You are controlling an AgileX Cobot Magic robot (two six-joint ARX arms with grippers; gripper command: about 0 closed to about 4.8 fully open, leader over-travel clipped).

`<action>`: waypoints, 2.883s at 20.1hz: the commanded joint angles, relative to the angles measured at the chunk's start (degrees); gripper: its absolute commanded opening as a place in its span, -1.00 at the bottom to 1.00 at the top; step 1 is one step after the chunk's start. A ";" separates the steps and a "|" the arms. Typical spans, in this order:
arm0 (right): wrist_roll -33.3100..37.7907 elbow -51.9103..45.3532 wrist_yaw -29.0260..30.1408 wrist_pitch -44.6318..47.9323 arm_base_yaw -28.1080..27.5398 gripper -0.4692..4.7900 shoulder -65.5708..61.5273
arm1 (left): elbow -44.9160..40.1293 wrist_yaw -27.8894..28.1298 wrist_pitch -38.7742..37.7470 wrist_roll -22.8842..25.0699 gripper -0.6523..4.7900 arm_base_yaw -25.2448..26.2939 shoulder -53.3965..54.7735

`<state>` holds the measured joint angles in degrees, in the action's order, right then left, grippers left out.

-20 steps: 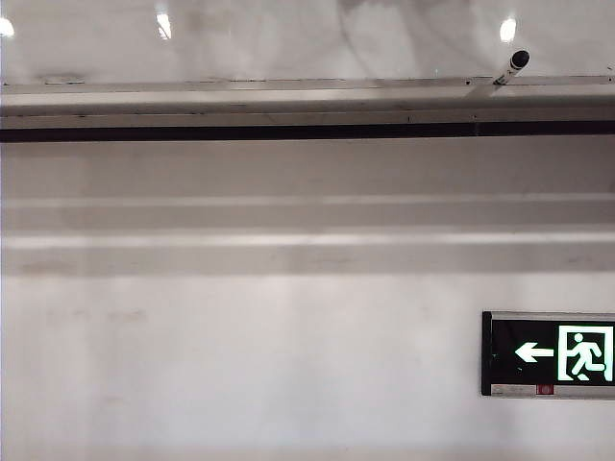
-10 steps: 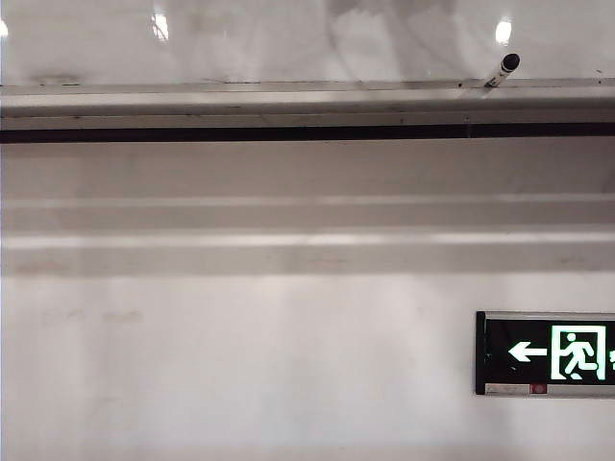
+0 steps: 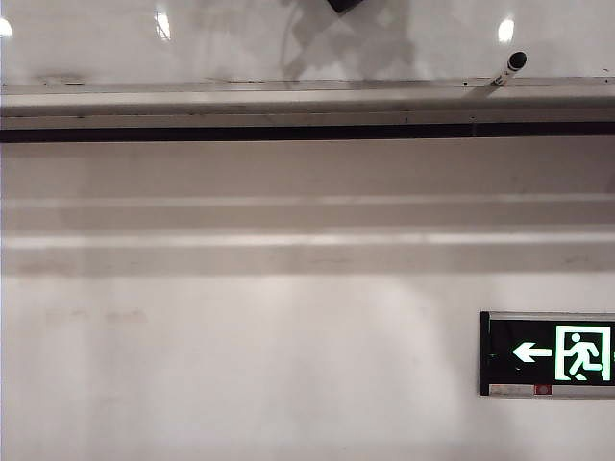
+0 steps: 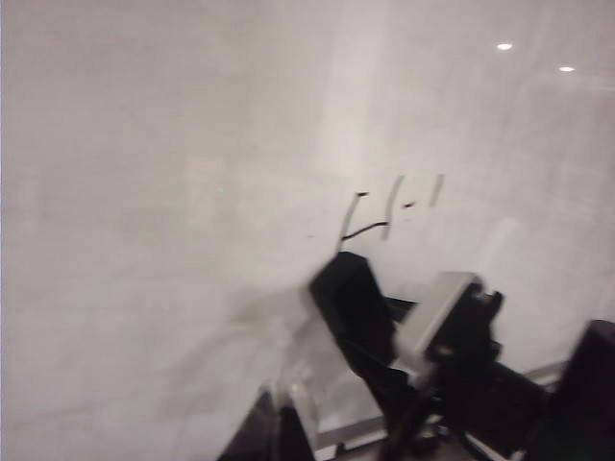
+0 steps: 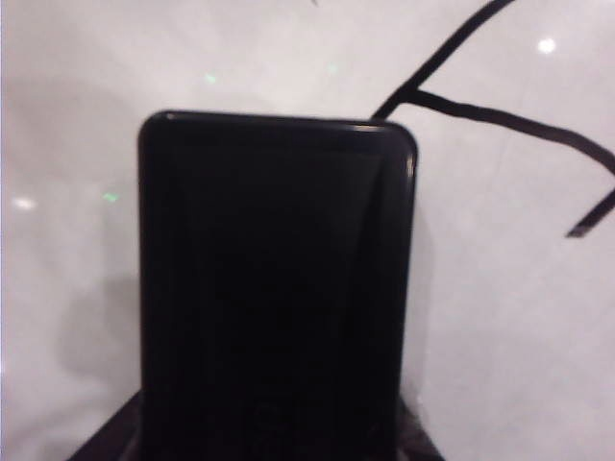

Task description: Wipe the whiteboard clean using the black magnetic whiteboard eraser attached to the whiteboard.

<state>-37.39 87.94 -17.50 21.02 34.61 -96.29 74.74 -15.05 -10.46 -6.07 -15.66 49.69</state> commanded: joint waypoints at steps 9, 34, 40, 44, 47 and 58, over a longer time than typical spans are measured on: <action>-5.25 12.66 -14.73 4.26 -1.81 -0.59 0.55 | 0.28 -0.83 0.26 0.07 -0.78 0.02 -0.31; 5.95 15.87 1.18 -12.46 -1.05 -0.64 -6.47 | 0.28 -0.85 0.24 0.04 -0.78 0.02 -0.46; 5.95 15.87 4.66 -18.05 0.28 -0.64 -8.76 | 0.28 -0.81 0.26 0.04 -0.78 0.02 -0.46; 5.90 15.85 6.01 -21.55 1.03 -0.64 -9.57 | 0.28 -0.83 0.24 0.04 -0.78 0.02 -0.46; 5.88 15.89 1.62 -21.14 1.42 -0.64 -9.86 | 0.28 -0.85 0.20 0.04 -0.78 0.02 -0.46; 5.70 24.57 -14.60 -9.84 1.01 -0.64 -9.03 | 0.28 -0.85 0.17 0.04 -0.78 0.02 -0.46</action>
<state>-32.40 109.73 -22.59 2.11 38.81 -105.93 74.74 -15.49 -10.74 -6.07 -15.64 49.41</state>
